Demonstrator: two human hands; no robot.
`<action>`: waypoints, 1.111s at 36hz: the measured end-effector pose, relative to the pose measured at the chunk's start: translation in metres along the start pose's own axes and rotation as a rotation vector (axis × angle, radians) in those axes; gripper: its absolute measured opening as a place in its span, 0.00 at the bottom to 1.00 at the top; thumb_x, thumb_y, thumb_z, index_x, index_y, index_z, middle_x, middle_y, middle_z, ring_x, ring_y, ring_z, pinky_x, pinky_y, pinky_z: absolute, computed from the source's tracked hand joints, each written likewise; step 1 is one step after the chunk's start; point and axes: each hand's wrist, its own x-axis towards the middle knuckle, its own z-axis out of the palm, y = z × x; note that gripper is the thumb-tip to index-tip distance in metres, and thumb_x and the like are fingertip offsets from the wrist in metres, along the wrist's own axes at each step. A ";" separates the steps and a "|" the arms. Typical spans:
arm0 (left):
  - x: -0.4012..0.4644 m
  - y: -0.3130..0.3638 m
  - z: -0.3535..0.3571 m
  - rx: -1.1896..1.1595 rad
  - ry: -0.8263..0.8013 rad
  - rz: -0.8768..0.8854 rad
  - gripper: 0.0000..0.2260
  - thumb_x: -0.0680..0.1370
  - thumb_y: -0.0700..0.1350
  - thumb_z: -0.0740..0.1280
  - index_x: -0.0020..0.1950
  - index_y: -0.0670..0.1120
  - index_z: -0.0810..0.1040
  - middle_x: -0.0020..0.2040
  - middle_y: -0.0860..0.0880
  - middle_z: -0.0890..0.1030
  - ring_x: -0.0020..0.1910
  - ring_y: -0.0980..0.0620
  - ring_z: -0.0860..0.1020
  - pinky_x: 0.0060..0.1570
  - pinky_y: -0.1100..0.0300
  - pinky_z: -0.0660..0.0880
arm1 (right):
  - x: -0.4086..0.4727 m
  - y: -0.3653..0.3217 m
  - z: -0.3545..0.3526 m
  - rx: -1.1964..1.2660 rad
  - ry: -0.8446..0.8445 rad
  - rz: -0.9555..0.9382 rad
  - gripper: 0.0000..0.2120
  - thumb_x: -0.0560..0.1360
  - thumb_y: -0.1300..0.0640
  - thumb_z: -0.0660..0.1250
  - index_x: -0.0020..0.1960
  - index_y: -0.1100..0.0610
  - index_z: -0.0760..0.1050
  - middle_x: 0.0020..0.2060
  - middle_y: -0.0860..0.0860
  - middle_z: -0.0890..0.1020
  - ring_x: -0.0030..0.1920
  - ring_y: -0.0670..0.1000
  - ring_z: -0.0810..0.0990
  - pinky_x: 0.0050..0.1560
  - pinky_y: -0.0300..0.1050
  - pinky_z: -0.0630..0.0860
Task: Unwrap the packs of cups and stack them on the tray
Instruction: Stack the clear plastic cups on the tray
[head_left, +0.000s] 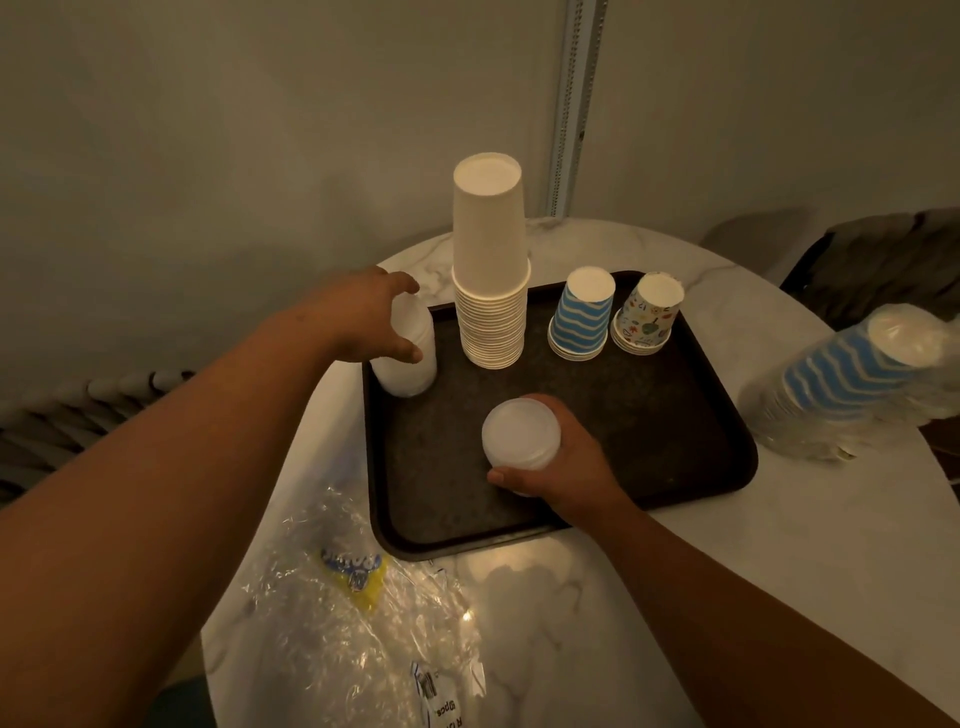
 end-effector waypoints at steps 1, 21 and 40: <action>-0.003 0.001 -0.001 -0.002 -0.007 -0.004 0.41 0.70 0.57 0.76 0.78 0.53 0.60 0.76 0.45 0.64 0.71 0.41 0.67 0.66 0.48 0.68 | 0.000 0.000 0.000 0.000 0.000 0.002 0.36 0.57 0.55 0.84 0.55 0.36 0.68 0.55 0.35 0.75 0.57 0.34 0.73 0.53 0.26 0.67; -0.040 0.090 0.081 -0.173 -0.080 0.266 0.33 0.69 0.63 0.72 0.71 0.53 0.70 0.64 0.50 0.77 0.60 0.50 0.75 0.59 0.53 0.74 | -0.004 -0.008 -0.005 -0.021 -0.062 0.007 0.47 0.55 0.57 0.85 0.67 0.43 0.65 0.53 0.34 0.73 0.52 0.34 0.74 0.49 0.20 0.66; -0.051 0.060 0.054 -0.527 -0.095 0.169 0.31 0.68 0.55 0.77 0.69 0.53 0.72 0.62 0.53 0.78 0.56 0.55 0.77 0.56 0.58 0.77 | -0.003 -0.018 0.004 0.124 0.011 -0.048 0.35 0.58 0.57 0.84 0.58 0.38 0.73 0.51 0.40 0.82 0.53 0.41 0.80 0.51 0.49 0.81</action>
